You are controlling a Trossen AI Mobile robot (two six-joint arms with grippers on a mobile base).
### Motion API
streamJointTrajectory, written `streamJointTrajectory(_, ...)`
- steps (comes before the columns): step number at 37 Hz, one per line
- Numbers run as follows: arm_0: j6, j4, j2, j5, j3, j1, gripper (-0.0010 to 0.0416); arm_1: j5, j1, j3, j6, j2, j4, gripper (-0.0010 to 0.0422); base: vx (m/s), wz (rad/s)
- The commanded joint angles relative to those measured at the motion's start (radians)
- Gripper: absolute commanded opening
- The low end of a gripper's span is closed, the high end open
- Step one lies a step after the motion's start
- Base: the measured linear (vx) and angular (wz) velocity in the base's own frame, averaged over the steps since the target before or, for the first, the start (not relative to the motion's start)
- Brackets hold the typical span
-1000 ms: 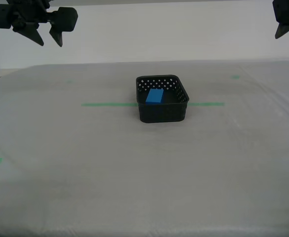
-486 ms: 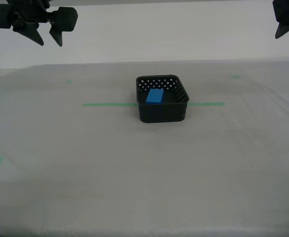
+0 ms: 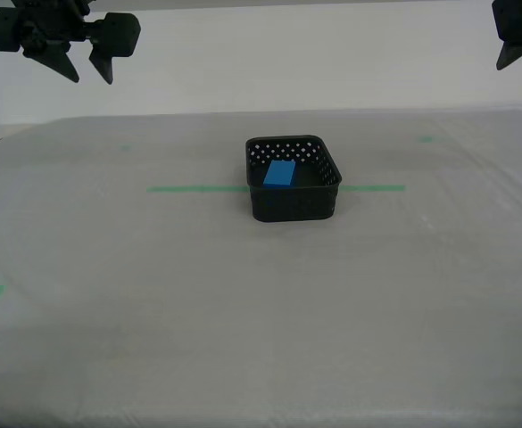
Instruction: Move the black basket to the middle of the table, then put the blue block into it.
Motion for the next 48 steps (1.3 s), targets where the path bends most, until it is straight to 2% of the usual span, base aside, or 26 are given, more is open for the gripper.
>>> streamJointTrajectory(1, -0.001, 0.001, 0.000, -0.002, 0.000, 0.000, 0.0394, 0.003, 0.000, 0.001, 0.000, 0.000, 0.002, 0.0238, 0.000, 0.000)
streamJointTrajectory(48, -0.001, 0.001, 0.000, -0.002, 0.000, 0.000, 0.0394, 0.003, 0.000, 0.001, 0.000, 0.000, 0.002, 0.0238, 0.000, 0.000)
